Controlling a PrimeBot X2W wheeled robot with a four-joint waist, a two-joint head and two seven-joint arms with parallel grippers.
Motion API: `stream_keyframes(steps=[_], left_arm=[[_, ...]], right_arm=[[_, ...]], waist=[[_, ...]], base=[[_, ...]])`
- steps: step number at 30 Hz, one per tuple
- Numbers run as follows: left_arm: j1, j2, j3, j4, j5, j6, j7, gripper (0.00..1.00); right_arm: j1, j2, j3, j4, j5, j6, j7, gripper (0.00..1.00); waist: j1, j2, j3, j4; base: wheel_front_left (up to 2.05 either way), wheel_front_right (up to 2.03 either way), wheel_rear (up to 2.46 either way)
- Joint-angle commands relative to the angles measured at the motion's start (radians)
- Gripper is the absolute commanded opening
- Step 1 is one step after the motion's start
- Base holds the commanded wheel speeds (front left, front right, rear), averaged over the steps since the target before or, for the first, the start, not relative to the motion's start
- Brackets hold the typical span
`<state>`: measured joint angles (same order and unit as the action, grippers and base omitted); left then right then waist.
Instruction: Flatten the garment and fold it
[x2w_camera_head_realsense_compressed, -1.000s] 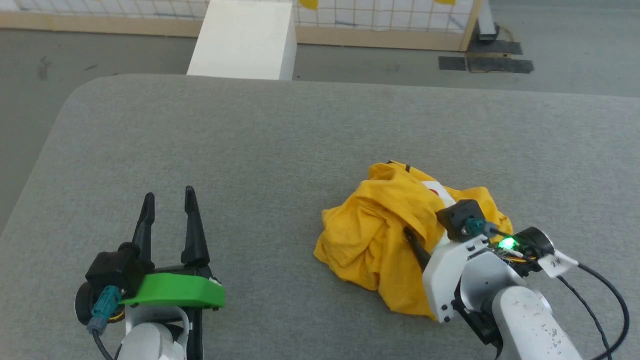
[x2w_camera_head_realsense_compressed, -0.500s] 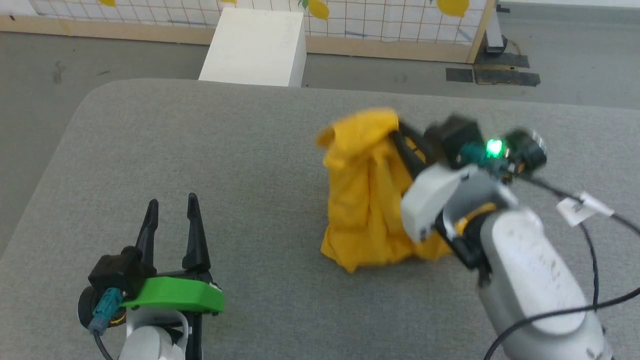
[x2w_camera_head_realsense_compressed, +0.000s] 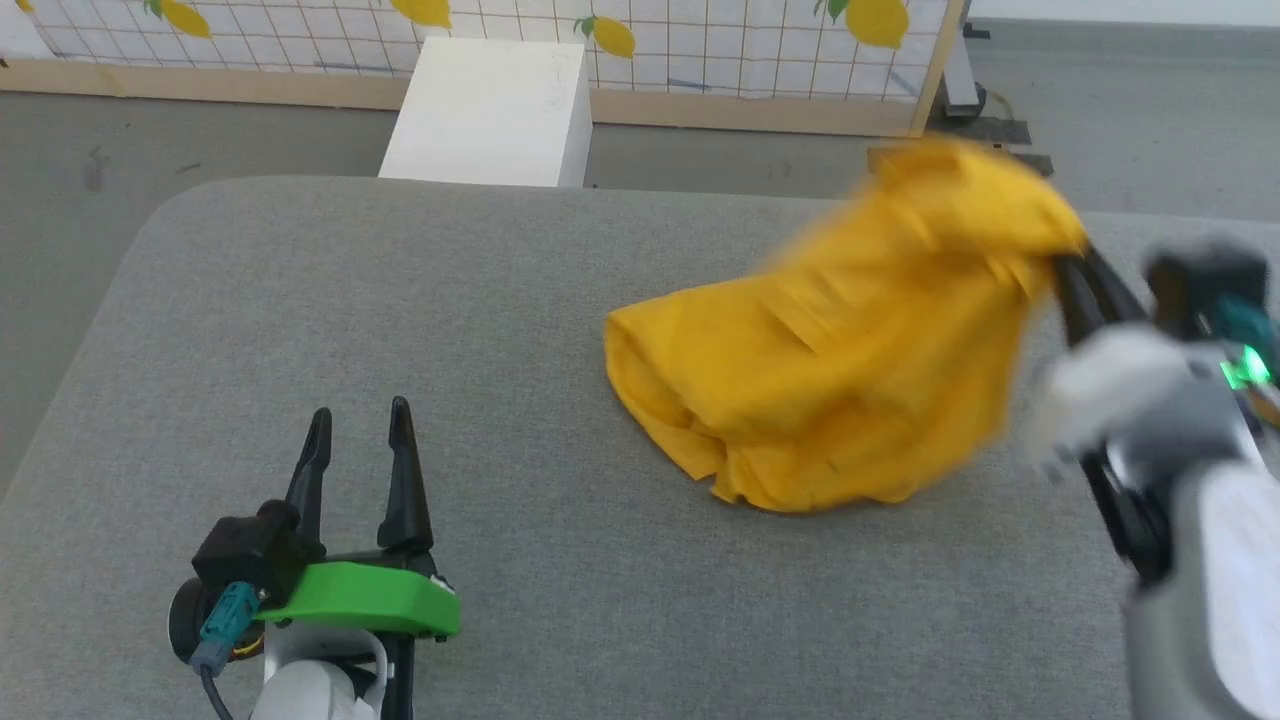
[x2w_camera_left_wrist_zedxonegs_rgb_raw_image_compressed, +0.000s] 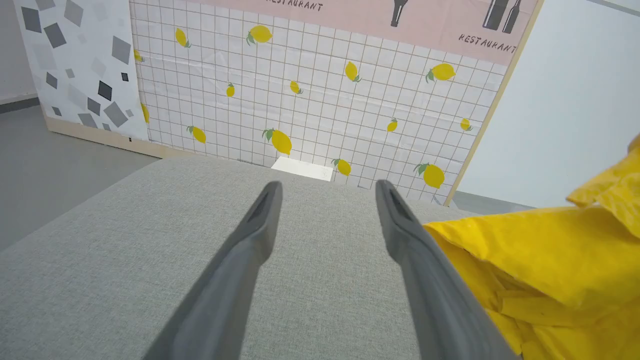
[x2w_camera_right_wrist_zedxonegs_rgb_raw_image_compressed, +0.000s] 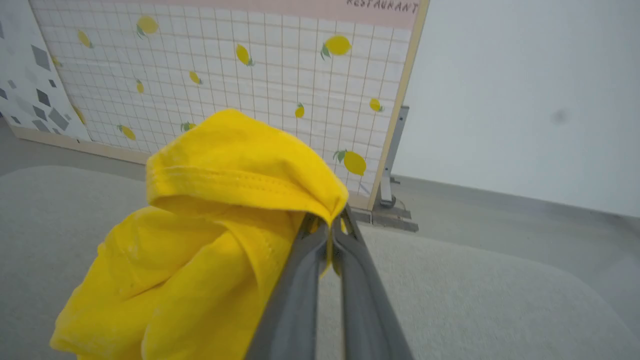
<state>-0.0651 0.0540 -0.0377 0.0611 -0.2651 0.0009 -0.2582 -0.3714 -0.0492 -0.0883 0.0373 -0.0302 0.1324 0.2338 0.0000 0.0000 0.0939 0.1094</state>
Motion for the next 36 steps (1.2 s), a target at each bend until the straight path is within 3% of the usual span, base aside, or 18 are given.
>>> stream_keyframes(steps=[1, 7, 8, 9, 13, 20, 23, 31, 35, 36], left_arm=[[0.009, -0.004, -0.001, 0.003, 0.001, -0.004, -0.004, 1.00], [0.000, -0.004, 0.002, 0.004, 0.007, -0.007, -0.004, 1.00], [0.000, -0.004, 0.003, 0.004, 0.008, -0.008, -0.004, 1.00], [-0.001, -0.004, 0.005, 0.005, 0.012, -0.009, -0.004, 1.00], [-0.010, -0.004, 0.011, 0.006, 0.016, -0.014, -0.004, 1.00], [-0.027, -0.004, 0.009, 0.001, 0.018, -0.008, -0.004, 1.00], [-0.034, -0.004, 0.006, 0.003, 0.017, -0.010, -0.004, 1.00], [-0.054, -0.004, -0.006, 0.008, 0.008, -0.011, -0.004, 1.00], [-0.057, -0.004, -0.008, 0.008, 0.006, -0.009, -0.004, 1.00], [-0.057, -0.004, -0.010, 0.009, 0.006, -0.009, -0.004, 1.00]], right_arm=[[0.080, -0.001, -0.068, 0.013, -0.009, -0.002, 0.024, 0.00], [0.313, -0.001, -0.310, 0.035, 0.056, -0.002, 0.117, 0.00], [0.337, -0.001, -0.330, 0.041, 0.071, -0.002, 0.135, 0.24], [0.360, -0.001, -0.349, 0.041, 0.083, -0.002, 0.146, 1.00], [0.390, -0.001, -0.356, 0.010, 0.103, -0.002, 0.091, 1.00], [0.394, -0.001, -0.157, -0.111, 0.074, -0.002, -0.085, 1.00], [0.389, -0.001, -0.080, -0.096, 0.068, -0.002, -0.057, 1.00], [0.274, -0.001, -0.008, 0.029, 0.011, -0.002, 0.094, 1.00], [0.224, -0.001, -0.029, 0.096, -0.028, -0.002, 0.149, 1.00], [0.216, -0.001, -0.045, 0.108, -0.034, -0.002, 0.160, 0.77]], waist=[[0.0000, 0.0000, 0.008, -0.004], [0.0000, 0.0000, 0.021, -0.035], [0.0000, 0.0000, 0.022, -0.042], [0.0000, 0.0000, 0.024, -0.052], [0.0000, 0.0000, 0.032, -0.080], [0.0000, 0.0000, 0.044, -0.111], [0.0000, 0.0000, 0.053, -0.112], [0.0000, 0.0000, 0.086, -0.083], [0.0000, 0.0000, 0.097, -0.070], [0.0000, 0.0000, 0.098, -0.066]], base=[[0.00, 0.00, 0.00], [0.00, 0.00, 0.00], [0.00, 0.00, 0.00], [0.00, 0.00, 0.00], [0.00, 0.00, 0.00], [0.00, 0.00, 0.00], [0.00, 0.00, 0.00], [0.00, 0.00, 0.00], [0.00, 0.00, 0.00], [0.00, 0.00, 0.00]])
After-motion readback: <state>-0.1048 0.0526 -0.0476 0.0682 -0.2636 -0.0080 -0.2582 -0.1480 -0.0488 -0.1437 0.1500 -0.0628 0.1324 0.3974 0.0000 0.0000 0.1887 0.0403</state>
